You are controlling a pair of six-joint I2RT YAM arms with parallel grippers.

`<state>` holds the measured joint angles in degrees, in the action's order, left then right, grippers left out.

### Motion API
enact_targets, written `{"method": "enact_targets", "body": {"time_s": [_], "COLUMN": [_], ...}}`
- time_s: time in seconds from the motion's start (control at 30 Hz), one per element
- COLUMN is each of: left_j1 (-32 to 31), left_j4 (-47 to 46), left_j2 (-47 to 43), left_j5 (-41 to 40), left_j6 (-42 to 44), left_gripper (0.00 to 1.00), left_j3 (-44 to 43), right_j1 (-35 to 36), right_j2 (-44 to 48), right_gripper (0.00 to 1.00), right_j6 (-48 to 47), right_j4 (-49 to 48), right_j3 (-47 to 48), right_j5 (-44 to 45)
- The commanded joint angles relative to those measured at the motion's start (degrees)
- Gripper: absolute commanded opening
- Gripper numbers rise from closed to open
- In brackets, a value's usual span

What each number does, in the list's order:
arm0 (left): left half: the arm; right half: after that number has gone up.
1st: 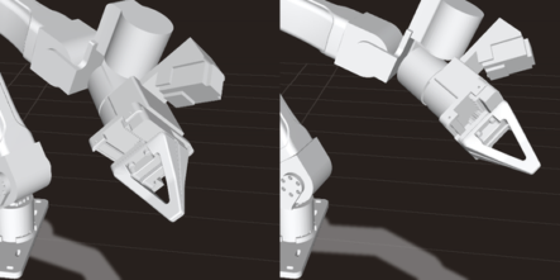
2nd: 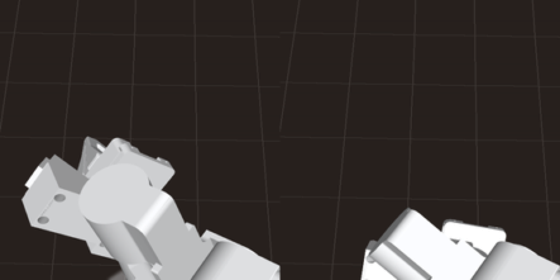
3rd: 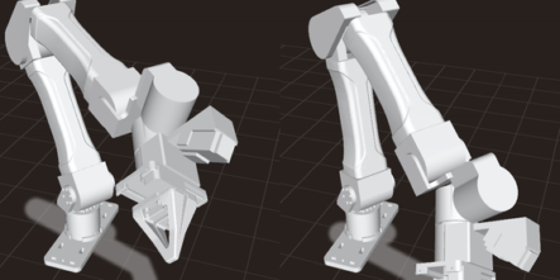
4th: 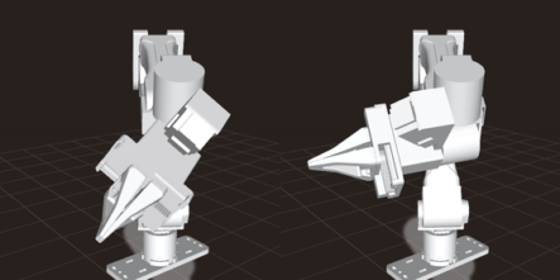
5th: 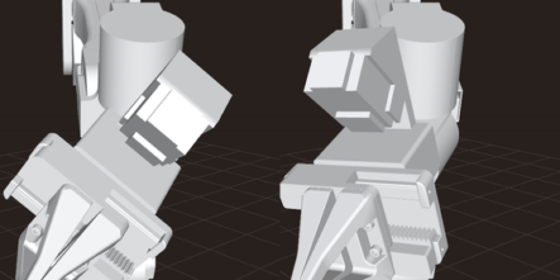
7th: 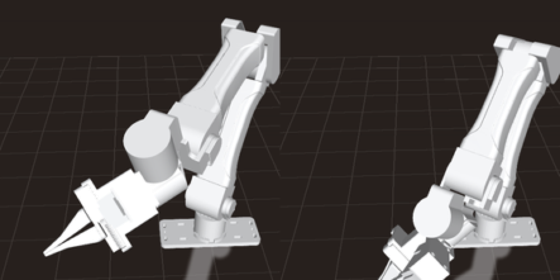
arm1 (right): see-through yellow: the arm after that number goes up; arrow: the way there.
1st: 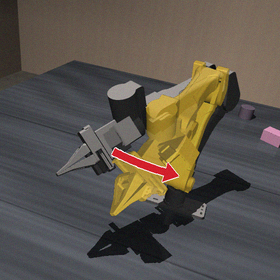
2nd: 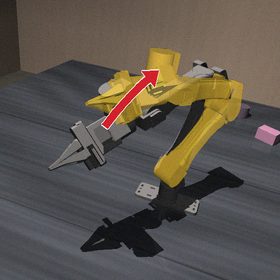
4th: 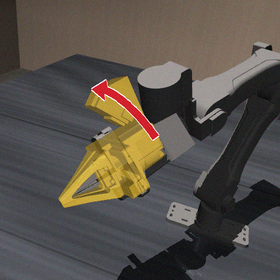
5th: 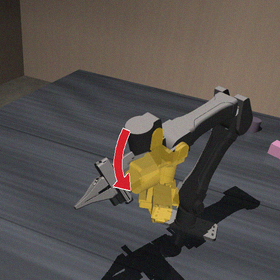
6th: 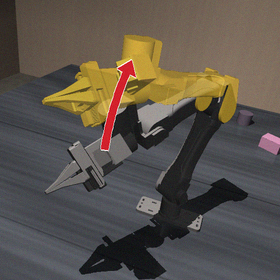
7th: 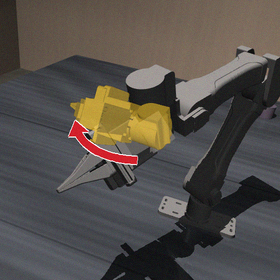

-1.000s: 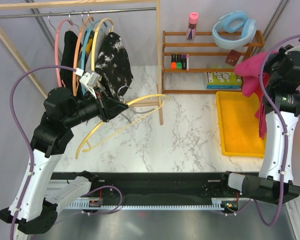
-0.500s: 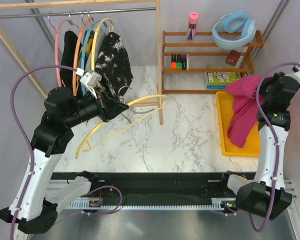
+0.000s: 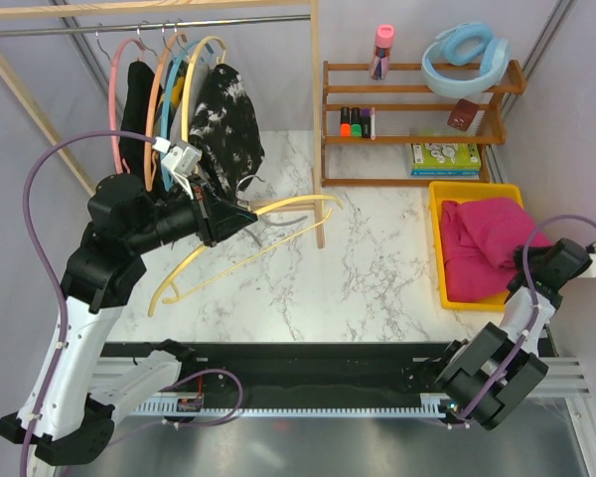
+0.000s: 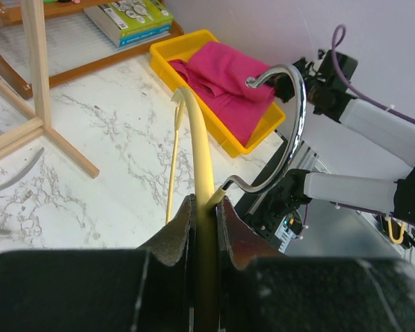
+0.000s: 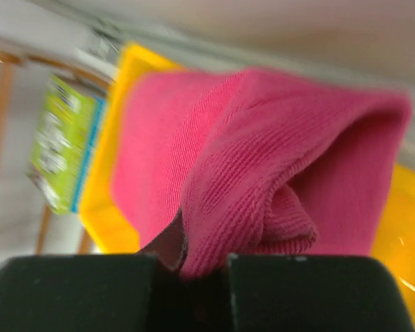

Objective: Remove the trousers from the hanger

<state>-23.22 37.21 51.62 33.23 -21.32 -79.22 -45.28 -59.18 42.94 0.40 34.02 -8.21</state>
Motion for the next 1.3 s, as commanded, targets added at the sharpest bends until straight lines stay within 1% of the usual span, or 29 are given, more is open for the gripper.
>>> {"method": "enact_targets", "body": {"time_s": [0.0, 0.1, 0.17, 0.2, 0.23, 0.27, 0.3, 0.33, 0.37, 0.4, 0.43, 0.47, 0.53, 0.57, 0.6, 0.63, 0.67, 0.7, 0.8, 0.9, 1.0, 1.1, 1.13, 1.2, 1.23, 1.27], "left_j1": [0.11, 0.11, 0.11, 0.11, 0.11, 0.11, 0.11, 0.19, 0.11, 0.11, 0.11, 0.11, 0.11, 0.11, 0.11, 0.11, 0.11, 0.11, 0.11, 0.11, 0.11, 0.11, 0.11, 0.11, 0.11, 0.02], "left_j4": [-2.58, -3.28, -3.63, -3.81, -3.81, -3.99, -4.08, -4.08, -4.08, -4.16, -4.25, -4.34, -4.43, -4.43, -4.6, -4.6, -4.52, -4.52, -4.6, -4.6, -4.6, -4.6, -4.78, -4.96, -4.96, -5.04], "left_j2": [-0.46, -1.07, -1.43, -1.6, -1.78, -1.96, -2.13, -2.31, -2.48, -2.57, -2.66, -2.57, -2.57, -2.49, -2.48, -2.48, -2.4, -2.48, -2.57, -3.1, -3.45, -3.89, -4.33, -4.68, -4.68, -4.51], "left_j5": [1.92, 2.36, 2.45, 2.28, 2.45, 2.62, 2.71, 2.63, 2.71, 2.71, 2.71, 2.97, 3.41, 3.5, 3.59, 3.85, 4.03, 4.12, 4.38, 4.82, 4.56, 2.9, 0.89, -0.97, -2.72, -3.87], "left_j6": [1.11, 0.76, 0.58, 0.49, 0.4, 0.32, 0.05, -0.04, -0.12, -0.3, -0.47, -0.56, -0.74, -0.74, -0.83, -0.74, -0.74, -0.65, -0.56, -0.56, -0.39, -0.56, -0.65, -0.65, -0.48, -0.13], "left_gripper": [0.02, 0.02, 0.02, 0.02, 0.02, 0.02, 0.02, 0.02, 0.02, 0.02, 0.02, 0.02, 0.02, 0.02, 0.02, 0.02, 0.02, 0.02, 0.02, 0.02, 0.02, 0.02, 0.02, 0.02, 0.02, 0.02], "left_j3": [-0.15, 0.99, 1.61, 2.14, 2.49, 2.58, 2.75, 2.93, 2.93, 2.93, 2.84, 2.76, 2.84, 2.76, 2.76, 2.76, 2.84, 2.84, 3.19, 3.81, 4.16, 3.99, 3.9, 3.11, 2.67, 2.23], "right_j1": [1.06, 1.42, 1.42, 1.42, 1.33, 1.42, 1.51, 1.94, 2.73, 5.61, 7.55, 11.49, 14.76, 17.21, 18.46, 19.95, 22.75, 24.26, 29.01, 30.07, 32.0, 34.11, 34.72, 37.18, 38.76, 42.95], "right_j2": [-0.85, -0.94, -0.15, -0.06, -0.58, -0.85, -1.2, -0.59, 0.37, 1.6, 4.57, 5.9, 6.62, 6.01, 5.05, 2.43, 1.27, 0.65, 2.92, 5.12, 6.61, 9.16, 9.08, 6.73, 6.01, 5.57], "right_gripper": [0.0, 0.0, 0.01, 0.17, 0.28, 0.35, 0.5, 0.59, 0.67, 0.84, 0.92, 0.98, 0.98, 0.98, 0.98, 0.98, 0.98, 0.98, 0.98, 0.98, 0.98, 0.98, 0.98, 0.98, 0.98, 0.98], "right_j6": [-2.05, -4.87, -5.23, -5.58, -5.76, -5.67, -5.59, -5.32, -5.84, -6.63, -7.25, -8.56, -9.36, -9.62, -9.54, -9.28, -8.93, -8.92, -8.4, -9.71, -10.77, -13.14, -13.84, -16.65, -17.27, -17.88], "right_j4": [-5.68, -3.66, -3.22, -2.69, -2.34, -1.73, -0.85, 0.03, 4.99, 8.09, 14.04, 16.71, 21.46, 26.27, 28.66, 34.34, 36.75, 38.43, 41.69, 44.41, 45.74, 44.87, 43.82, 44.06, 45.37, 45.73], "right_j3": [-6.33, -8.35, -11.76, -12.48, -13.18, -13.63, -13.37, -12.84, -10.32, -8.29, -5.83, -0.85, 4.62, 10.13, 12.97, 15.61, 20.16, 21.6, 23.46, 24.69, 25.83, 27.15, 27.59, 29.78, 30.75, 31.89], "right_j5": [-6.3, -7.52, -7.0, -6.48, -6.12, -7.16, -8.22, -8.14, -5.97, -2.72, 6.18, 10.45, 17.66, 22.14, 24.79, 27.34, 29.89, 34.35, 41.23, 43.27, 42.93, 36.53, 31.37, 25.72, 23.26, 21.15]}}
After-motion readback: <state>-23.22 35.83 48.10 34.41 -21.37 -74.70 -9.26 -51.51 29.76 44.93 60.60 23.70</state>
